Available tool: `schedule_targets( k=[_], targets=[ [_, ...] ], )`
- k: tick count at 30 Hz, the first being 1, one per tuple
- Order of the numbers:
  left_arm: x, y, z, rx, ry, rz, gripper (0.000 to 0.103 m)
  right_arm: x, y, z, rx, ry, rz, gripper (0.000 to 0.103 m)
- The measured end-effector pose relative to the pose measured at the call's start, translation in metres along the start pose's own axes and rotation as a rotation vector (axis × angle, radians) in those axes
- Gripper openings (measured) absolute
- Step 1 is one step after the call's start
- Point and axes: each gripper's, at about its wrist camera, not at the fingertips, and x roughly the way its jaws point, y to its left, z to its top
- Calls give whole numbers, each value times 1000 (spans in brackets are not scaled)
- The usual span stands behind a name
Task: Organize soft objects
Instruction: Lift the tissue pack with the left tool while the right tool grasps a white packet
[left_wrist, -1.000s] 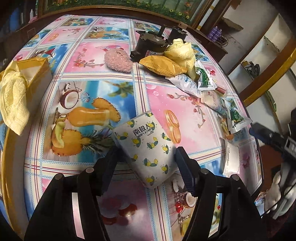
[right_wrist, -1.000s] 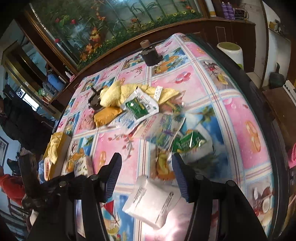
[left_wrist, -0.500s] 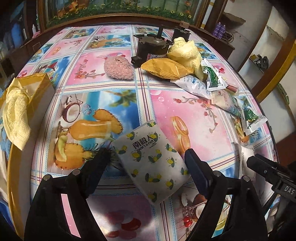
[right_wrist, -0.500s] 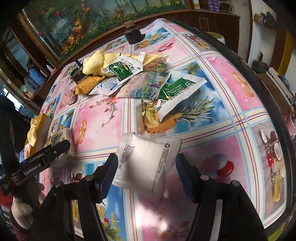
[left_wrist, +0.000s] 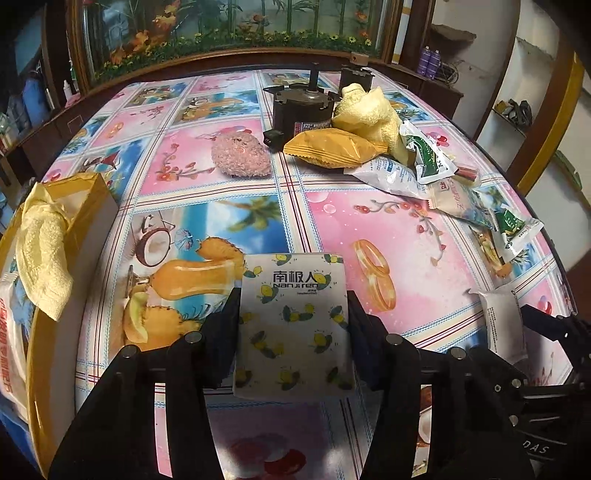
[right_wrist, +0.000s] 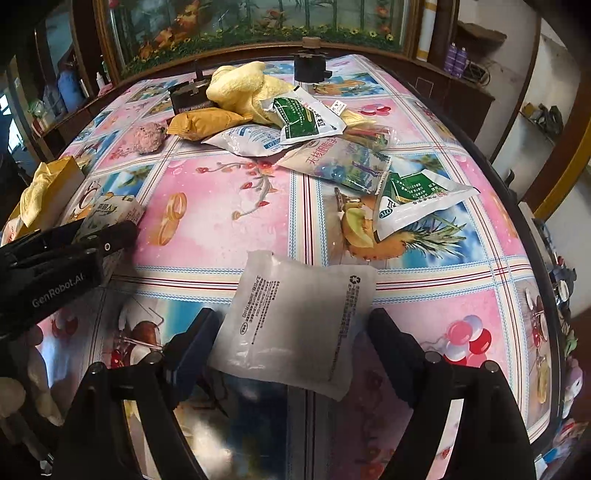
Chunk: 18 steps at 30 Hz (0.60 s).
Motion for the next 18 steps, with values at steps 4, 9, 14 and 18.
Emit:
schedule_targets(
  k=[4,9,14,18],
  targets=[
    [-5,7,-2,-33,4,-40,52,-7,-7,-2,15,-19,-4,62],
    [-15,13,-6,-61,-4,-64,52,-13,-25,-3,100,-24,81,35],
    [-32,15,-12,-69,-30,-78,52,-18,-38,-5,149,-27,121,16],
    [-44,17,-14,-77,-51,-88,52,-20,-50,-7,202,-38,160,21]
  ],
)
